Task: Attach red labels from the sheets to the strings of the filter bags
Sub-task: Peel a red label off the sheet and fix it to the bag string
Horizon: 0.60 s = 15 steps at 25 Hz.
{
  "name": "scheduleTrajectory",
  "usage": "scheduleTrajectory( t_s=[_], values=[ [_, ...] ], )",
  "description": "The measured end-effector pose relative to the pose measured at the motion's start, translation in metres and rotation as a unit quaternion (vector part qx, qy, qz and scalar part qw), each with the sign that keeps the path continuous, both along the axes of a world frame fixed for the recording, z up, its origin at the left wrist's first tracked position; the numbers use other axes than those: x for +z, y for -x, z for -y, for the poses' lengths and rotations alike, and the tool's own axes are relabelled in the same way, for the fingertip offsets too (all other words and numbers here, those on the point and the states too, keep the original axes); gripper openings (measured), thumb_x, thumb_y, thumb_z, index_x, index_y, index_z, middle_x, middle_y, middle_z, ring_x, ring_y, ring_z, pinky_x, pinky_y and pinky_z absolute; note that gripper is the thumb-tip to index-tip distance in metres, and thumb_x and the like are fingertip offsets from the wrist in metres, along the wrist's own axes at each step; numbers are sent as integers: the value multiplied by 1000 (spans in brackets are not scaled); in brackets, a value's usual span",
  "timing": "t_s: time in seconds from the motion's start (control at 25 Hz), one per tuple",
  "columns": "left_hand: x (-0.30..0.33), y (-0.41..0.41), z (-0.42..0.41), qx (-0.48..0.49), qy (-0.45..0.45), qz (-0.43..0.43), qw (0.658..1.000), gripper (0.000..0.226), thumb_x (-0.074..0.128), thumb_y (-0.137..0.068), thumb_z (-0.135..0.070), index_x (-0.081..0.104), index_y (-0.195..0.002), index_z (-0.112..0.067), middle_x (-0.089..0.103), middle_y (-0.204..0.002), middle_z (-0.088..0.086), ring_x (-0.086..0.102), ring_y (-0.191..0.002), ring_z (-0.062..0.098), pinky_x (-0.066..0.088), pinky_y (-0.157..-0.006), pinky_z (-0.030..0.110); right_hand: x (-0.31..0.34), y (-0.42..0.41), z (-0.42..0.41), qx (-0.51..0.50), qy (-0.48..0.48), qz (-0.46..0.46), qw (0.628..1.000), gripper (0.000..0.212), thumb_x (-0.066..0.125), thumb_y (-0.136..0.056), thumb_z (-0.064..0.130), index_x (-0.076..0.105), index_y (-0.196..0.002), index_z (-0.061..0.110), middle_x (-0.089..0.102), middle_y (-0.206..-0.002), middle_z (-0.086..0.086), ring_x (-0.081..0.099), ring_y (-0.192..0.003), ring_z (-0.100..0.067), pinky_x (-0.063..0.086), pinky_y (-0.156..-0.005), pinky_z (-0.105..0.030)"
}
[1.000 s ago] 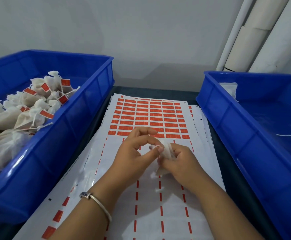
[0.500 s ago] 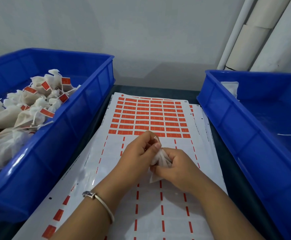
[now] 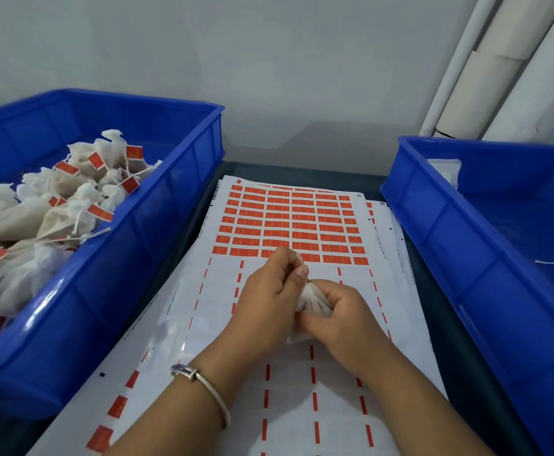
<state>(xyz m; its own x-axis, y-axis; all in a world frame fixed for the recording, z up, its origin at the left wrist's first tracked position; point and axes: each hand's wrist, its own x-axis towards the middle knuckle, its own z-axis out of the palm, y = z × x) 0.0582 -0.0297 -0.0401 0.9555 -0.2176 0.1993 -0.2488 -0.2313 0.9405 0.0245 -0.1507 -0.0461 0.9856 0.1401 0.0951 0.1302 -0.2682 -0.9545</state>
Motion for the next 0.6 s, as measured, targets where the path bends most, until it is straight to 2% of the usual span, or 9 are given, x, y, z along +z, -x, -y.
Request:
scheduleTrajectory(
  t_s=[0.12, 0.24, 0.32, 0.44, 0.52, 0.6],
  values=[
    [2, 3, 3, 52, 41, 34, 997, 18, 47, -95, -26, 49, -79, -34, 58, -72, -27, 58, -70, -6, 45, -53, 9, 3, 2, -7, -41, -26, 23, 999, 13, 60, -90, 21, 62, -82, 31, 66, -79, 16, 63, -79, -3, 51, -58, -12],
    [2, 4, 7, 63, 63, 26, 996, 15, 48, -94, -26, 50, -81, -32, 59, -73, -26, 59, -70, -5, 45, -52, 8, 2, 2, -11, -77, -23, 56, 995, 16, 62, -89, 20, 59, -81, 34, 63, -79, 24, 62, -79, 3, 47, -56, -7],
    [1, 3, 9, 73, 77, -7, 994, 15, 49, -94, -25, 52, -80, -30, 60, -72, -21, 59, -69, -5, 43, -51, 7, -1, 0, -8, -117, -17, 76, 990, 20, 65, -86, 18, 54, -85, 34, 59, -85, 28, 59, -84, 7, 47, -56, -6],
    [-2, -1, 9, 77, 101, -90, 988, 15, 50, -94, -26, 56, -80, -26, 61, -73, -10, 60, -70, 6, 45, -56, 10, -5, -4, -2, -165, -4, 90, 982, 26, 69, -83, 16, 51, -88, 34, 54, -88, 33, 55, -88, 10, 47, -56, -5],
    [-3, -2, 8, 69, 126, -138, 980, 16, 51, -94, -27, 59, -81, -23, 63, -74, -5, 62, -72, 11, 48, -59, 14, -5, -4, -1, -163, 19, 94, 982, 29, 71, -82, 17, 52, -88, 38, 53, -87, 39, 54, -88, 14, 45, -57, -3],
    [-3, -3, 8, 72, 137, -148, 977, 17, 52, -94, -28, 60, -80, -22, 63, -68, -9, 63, -66, 7, 48, -56, 12, -4, -4, -1, -152, 44, 94, 983, 32, 71, -81, 19, 52, -89, 44, 53, -86, 43, 52, -89, 18, 43, -57, -1]
  ],
)
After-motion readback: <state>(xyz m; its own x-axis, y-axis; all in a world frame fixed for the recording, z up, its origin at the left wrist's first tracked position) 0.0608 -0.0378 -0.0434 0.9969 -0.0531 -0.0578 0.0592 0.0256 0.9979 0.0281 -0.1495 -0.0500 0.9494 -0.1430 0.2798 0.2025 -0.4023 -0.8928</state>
